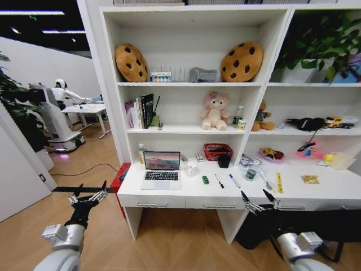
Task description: Organize the objects on the table.
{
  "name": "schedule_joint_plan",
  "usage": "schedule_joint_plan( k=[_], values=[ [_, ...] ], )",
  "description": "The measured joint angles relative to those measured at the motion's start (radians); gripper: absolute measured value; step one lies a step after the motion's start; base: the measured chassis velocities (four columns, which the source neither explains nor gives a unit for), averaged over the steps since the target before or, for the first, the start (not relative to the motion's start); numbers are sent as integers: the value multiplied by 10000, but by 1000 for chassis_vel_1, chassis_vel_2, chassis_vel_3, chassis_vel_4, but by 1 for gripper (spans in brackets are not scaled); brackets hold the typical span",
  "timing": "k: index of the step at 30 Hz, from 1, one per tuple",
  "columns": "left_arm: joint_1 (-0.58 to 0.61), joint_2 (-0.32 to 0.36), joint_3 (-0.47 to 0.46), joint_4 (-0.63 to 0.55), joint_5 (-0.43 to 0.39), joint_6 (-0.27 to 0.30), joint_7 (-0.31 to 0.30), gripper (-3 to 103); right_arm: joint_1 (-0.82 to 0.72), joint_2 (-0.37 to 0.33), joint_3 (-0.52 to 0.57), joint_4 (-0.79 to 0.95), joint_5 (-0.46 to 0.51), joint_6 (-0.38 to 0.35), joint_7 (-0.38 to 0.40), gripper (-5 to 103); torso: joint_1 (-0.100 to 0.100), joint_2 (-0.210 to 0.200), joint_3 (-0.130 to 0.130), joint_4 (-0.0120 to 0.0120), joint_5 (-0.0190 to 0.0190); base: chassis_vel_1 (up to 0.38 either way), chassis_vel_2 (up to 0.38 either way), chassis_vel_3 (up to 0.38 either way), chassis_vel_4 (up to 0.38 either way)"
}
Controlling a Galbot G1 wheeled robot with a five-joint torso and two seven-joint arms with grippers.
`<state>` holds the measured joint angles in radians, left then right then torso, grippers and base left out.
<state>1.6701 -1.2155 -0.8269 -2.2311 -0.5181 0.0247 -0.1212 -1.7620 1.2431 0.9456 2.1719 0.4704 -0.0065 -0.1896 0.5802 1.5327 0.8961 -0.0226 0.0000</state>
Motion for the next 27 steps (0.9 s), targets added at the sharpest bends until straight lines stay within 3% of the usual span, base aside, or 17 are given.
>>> schedule_joint_plan(
  k=[27],
  values=[
    [2,38,168,25,118,46,15,100,114,-16,-71,-194,9,-77,18,100,1,-1,1,1,1,-89,94,97,-93]
  ],
)
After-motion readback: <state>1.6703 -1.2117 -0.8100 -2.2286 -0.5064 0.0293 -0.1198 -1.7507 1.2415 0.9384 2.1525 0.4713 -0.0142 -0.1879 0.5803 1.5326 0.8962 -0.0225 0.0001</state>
